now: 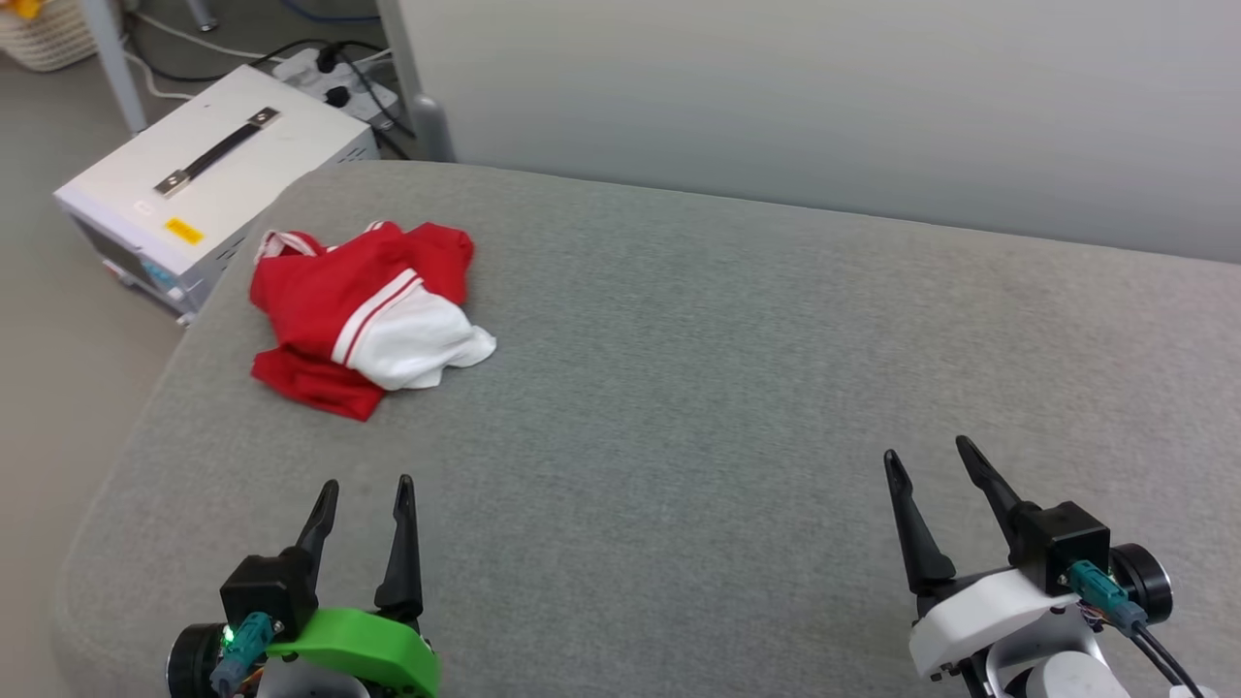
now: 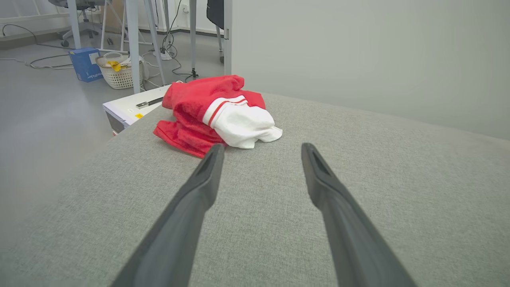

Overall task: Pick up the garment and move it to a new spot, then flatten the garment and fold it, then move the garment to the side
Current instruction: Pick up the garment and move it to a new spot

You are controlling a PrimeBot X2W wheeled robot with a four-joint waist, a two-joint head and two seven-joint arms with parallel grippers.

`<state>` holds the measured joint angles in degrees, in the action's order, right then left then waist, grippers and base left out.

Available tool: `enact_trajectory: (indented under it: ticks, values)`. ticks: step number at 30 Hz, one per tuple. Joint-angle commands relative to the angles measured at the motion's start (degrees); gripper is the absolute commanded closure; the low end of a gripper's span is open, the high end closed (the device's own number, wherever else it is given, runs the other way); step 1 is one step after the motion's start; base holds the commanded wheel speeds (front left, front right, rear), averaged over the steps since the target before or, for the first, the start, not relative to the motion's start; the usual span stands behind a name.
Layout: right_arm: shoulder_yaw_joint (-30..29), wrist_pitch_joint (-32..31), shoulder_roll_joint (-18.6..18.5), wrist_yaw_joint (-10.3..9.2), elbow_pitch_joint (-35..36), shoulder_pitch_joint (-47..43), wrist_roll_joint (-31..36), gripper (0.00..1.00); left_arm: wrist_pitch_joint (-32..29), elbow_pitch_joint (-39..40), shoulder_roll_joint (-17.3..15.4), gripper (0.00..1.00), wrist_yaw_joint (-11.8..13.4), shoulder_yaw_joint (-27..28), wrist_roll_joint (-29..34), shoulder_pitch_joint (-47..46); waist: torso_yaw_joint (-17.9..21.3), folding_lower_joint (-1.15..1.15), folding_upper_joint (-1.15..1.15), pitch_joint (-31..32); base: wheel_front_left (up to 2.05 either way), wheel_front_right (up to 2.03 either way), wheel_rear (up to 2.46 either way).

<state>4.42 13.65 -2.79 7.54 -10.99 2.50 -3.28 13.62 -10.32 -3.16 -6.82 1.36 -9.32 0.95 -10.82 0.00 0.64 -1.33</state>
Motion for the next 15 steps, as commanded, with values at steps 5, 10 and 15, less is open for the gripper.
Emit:
enact_trajectory:
  ticks: [5, 10, 15]
  values:
    - [0.78, 1.07, -0.09, -0.05, -0.89, 1.0, -0.88, 0.0, 1.1, -0.26, 0.28, 0.0, -0.54, -0.21, -0.95, -0.81, -5.73, 0.0, -0.63, 0.37, 0.0, 0.0, 0.0]
    - [1.13, 1.35, -0.09, -0.05, -1.26, 1.19, -1.24, 0.0, 1.38, -0.28, 0.28, 0.0, -0.67, -0.4, -0.95, -0.71, -8.38, 0.0, -0.64, 0.36, 0.0, 0.0, 0.0]
    - [1.12, 1.35, -0.09, -0.05, -1.24, 1.4, -1.49, 0.0, 1.38, -0.11, 0.28, 0.0, -0.67, -0.43, -0.81, -0.74, -10.04, 0.0, -0.64, 0.13, 0.0, 0.0, 0.0]
